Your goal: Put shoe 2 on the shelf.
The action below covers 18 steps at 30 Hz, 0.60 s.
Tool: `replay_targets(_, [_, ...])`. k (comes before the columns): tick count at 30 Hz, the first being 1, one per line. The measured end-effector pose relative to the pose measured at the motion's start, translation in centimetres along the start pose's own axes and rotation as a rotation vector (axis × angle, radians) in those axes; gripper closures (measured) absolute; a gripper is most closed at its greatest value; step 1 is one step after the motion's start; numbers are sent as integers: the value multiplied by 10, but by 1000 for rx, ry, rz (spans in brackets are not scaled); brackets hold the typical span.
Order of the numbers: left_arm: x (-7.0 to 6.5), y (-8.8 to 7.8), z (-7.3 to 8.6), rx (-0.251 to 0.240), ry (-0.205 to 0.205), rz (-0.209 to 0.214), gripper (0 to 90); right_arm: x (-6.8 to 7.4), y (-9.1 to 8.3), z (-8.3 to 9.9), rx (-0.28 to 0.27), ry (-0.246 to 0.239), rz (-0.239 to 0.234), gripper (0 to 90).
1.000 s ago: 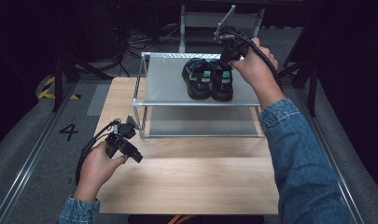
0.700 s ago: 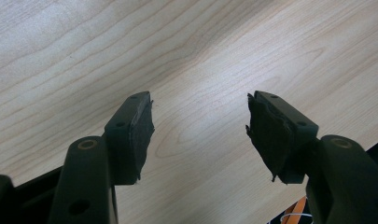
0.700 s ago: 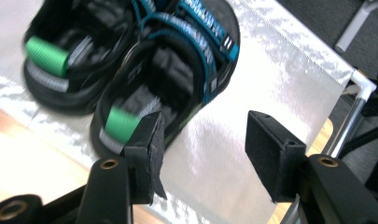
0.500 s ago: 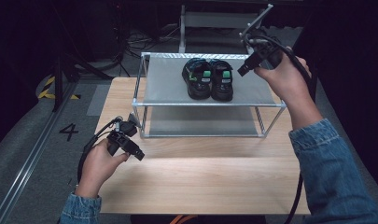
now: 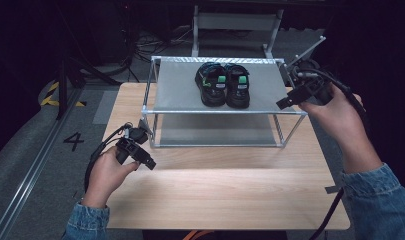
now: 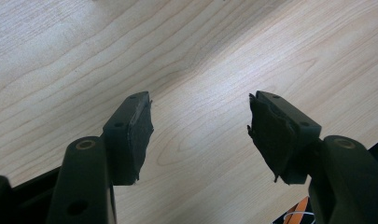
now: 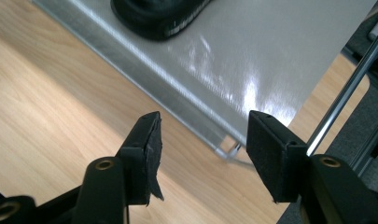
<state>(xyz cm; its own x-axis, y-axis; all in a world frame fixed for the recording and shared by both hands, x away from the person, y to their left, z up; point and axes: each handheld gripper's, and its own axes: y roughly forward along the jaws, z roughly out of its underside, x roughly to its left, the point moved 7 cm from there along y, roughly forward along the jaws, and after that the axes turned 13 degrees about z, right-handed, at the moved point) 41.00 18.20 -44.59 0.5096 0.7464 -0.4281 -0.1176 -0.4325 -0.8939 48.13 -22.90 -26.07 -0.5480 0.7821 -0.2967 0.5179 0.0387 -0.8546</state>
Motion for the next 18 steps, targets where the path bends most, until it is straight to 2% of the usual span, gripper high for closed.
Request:
replay_targets(3, [0,0,1,6,2,3,388,1,4,17,14,-8,-15,446])
replay_targets(4, [0,0,1,6,2,3,388,1,4,17,14,-8,-15,446])
replay_targets(5, [0,0,2,1,0,2,388,1,8,27,26,-9,-26,444])
replay_targets(9, [0,-1,3,-2,-5,3,388,2,18,47,48,-9,-39,434])
replay_targets(10, [0,-1,3,-2,-5,3,387,2,18,47,48,-9,-39,434])
replay_targets(18, [1,1,5,10,-1,0,388,8,43,84,83,-28,-66,427])
